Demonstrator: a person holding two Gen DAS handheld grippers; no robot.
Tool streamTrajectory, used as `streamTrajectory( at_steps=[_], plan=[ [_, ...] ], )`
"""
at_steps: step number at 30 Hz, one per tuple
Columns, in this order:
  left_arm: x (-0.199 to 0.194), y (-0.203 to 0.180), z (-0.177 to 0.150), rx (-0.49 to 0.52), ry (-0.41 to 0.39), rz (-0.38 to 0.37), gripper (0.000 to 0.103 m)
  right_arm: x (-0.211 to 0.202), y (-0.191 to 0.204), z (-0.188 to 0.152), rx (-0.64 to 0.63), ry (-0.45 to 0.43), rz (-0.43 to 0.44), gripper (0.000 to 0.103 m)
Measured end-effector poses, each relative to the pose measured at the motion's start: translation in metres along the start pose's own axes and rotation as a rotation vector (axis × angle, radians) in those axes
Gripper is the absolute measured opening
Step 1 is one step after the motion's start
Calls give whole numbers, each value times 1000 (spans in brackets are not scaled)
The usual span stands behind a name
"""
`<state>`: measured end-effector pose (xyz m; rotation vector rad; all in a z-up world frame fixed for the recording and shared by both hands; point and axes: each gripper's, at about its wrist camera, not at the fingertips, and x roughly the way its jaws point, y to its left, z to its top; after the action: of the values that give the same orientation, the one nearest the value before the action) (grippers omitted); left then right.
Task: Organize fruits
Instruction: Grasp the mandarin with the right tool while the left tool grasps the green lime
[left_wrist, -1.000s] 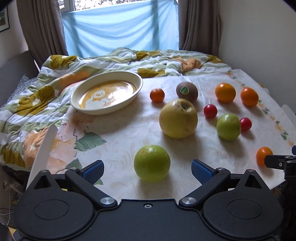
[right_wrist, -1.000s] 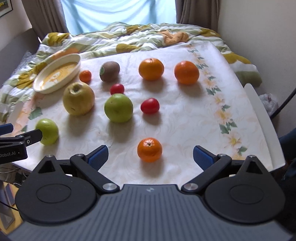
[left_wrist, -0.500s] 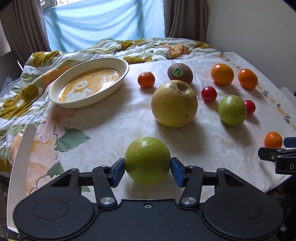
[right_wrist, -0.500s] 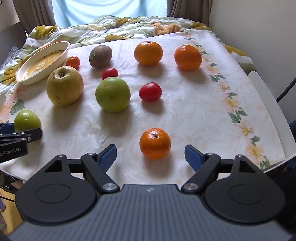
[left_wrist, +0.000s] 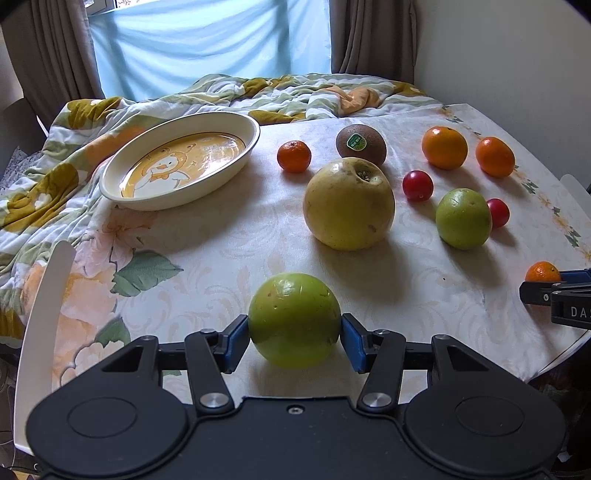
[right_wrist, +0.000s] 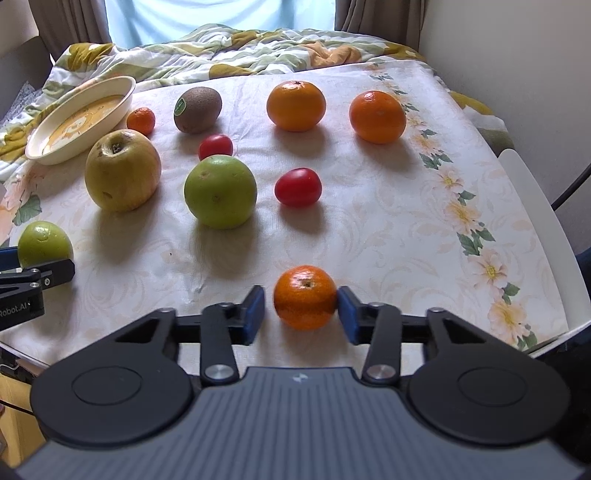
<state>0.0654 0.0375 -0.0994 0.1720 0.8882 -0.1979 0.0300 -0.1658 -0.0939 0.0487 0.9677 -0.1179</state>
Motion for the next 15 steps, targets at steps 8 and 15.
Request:
streamTrajectory(
  at_steps=[8, 15],
  plan=[
    [-18, -2, -3, -50, -15, 29, 57, -7, -3, 3, -22, -13, 41, 52],
    [-55, 0, 7, -126, -57, 93, 57, -27, 0, 17, -84, -37, 106, 52]
  ],
)
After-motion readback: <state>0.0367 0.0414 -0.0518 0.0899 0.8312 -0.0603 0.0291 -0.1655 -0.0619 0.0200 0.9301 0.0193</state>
